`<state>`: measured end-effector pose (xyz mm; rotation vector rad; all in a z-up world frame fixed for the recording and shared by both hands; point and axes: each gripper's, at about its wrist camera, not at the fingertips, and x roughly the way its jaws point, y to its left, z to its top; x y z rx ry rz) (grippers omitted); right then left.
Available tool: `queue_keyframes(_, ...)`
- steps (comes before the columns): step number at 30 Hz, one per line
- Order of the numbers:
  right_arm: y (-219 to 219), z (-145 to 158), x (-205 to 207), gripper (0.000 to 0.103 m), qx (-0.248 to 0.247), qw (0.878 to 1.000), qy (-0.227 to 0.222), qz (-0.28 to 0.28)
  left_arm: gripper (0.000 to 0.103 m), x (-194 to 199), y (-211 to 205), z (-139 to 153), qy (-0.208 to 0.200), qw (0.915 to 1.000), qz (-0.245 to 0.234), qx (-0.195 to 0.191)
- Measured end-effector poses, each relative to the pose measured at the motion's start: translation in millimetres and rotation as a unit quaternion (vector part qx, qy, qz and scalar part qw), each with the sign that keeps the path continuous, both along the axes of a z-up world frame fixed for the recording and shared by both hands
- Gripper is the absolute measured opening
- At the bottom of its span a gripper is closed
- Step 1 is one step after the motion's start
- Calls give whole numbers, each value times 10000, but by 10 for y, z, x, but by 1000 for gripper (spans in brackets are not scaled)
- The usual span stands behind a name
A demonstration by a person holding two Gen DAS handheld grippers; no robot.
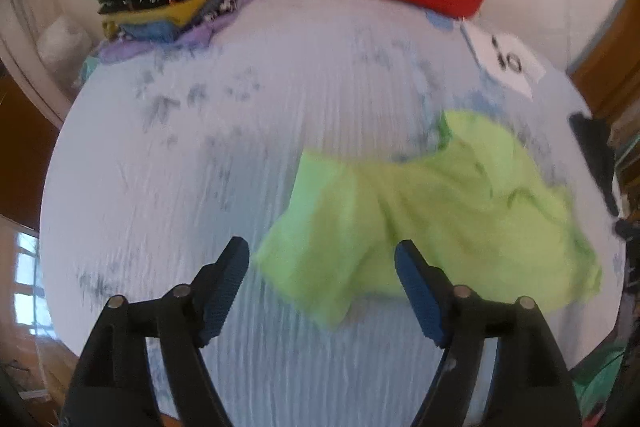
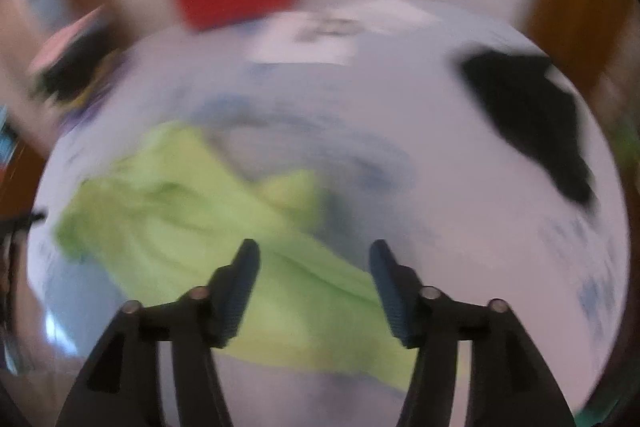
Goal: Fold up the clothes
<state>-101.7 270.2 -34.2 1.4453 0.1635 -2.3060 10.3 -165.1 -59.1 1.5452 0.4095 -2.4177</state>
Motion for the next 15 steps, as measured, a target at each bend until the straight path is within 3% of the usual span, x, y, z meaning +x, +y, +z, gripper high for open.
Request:
queue_keyframes(2,-449,-124,-44,60,6,9983,17,587,75,-68,-24,-9,63,10000,40,-10)
queue_keyframes(5,-1105,-339,-112,60,55,9895,30,1447,75,-209,-41,-255,-213,9997,26,-72)
queue_keyframes(11,-1696,-816,-261,64,661,9743,149,2151,75,-348,-17,-752,-605,9981,-29,-80)
queue_keyframes(12,-1736,-862,-286,65,751,9717,205,2228,71,-357,-12,-820,-682,9976,-70,3)
queue_keyframes(13,-1766,-889,-324,65,832,9700,250,2273,59,-366,-7,-888,-761,9970,-115,87)
queue_keyframes(14,-1798,-894,-383,65,794,9711,239,2240,27,-375,-3,-868,-740,9971,-155,81)
queue_keyframes(15,-1830,-899,-443,62,755,9721,229,2207,20,-384,2,-831,-699,9974,-193,58)
